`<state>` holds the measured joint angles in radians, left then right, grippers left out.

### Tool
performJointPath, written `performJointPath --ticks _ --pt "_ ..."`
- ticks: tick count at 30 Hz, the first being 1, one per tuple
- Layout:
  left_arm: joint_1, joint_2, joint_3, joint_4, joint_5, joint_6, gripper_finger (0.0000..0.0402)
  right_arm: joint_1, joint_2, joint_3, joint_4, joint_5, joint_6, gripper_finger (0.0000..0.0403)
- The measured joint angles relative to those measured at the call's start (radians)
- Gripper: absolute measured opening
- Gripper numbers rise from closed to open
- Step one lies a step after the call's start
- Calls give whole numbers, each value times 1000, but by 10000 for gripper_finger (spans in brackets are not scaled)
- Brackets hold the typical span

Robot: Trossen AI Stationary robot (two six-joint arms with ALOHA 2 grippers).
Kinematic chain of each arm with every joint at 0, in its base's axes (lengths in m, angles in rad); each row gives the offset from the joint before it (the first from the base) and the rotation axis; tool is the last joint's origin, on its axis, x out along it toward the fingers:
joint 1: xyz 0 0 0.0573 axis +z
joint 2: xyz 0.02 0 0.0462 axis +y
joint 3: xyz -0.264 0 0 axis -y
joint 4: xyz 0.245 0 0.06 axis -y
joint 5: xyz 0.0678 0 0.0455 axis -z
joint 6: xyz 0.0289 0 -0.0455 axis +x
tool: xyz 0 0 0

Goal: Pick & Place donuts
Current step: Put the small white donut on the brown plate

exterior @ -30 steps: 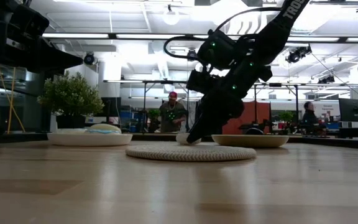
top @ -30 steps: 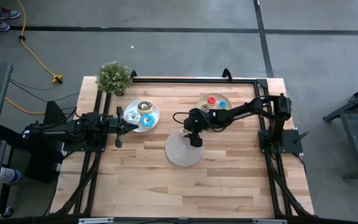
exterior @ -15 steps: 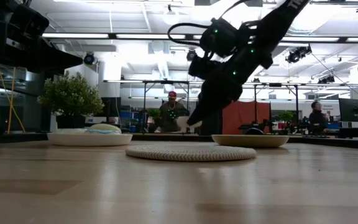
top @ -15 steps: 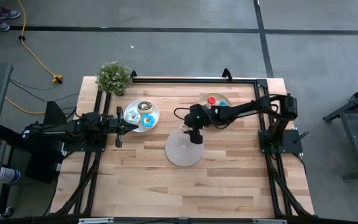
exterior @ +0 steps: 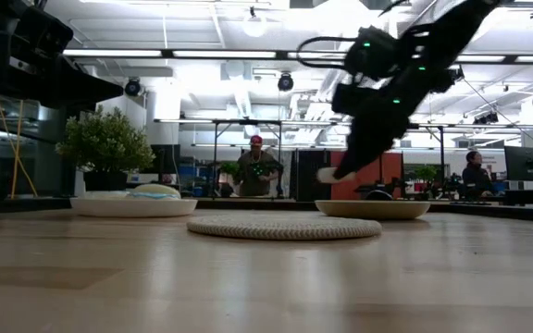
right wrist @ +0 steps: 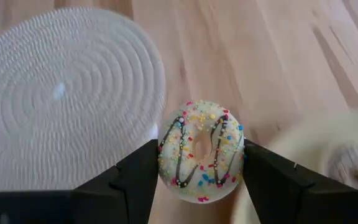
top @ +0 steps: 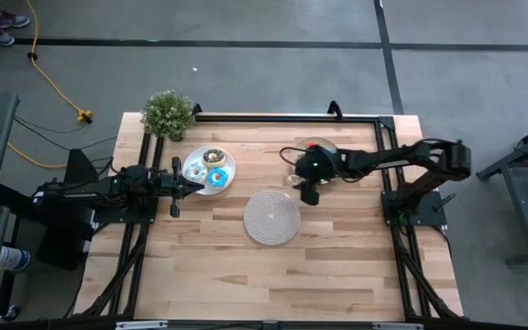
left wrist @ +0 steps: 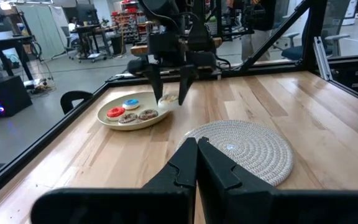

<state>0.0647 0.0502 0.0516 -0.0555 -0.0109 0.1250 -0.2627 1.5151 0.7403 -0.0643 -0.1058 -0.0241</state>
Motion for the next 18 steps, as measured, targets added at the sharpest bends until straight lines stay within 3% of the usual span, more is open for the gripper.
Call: performJointPath --ticks 10,18 --pt "0 0 0 0 0 0 1 -113 -201 -192 -30 30 152 211" --pt "0 0 0 0 0 0 1 -211 -228 -216 -98 96 158 211"
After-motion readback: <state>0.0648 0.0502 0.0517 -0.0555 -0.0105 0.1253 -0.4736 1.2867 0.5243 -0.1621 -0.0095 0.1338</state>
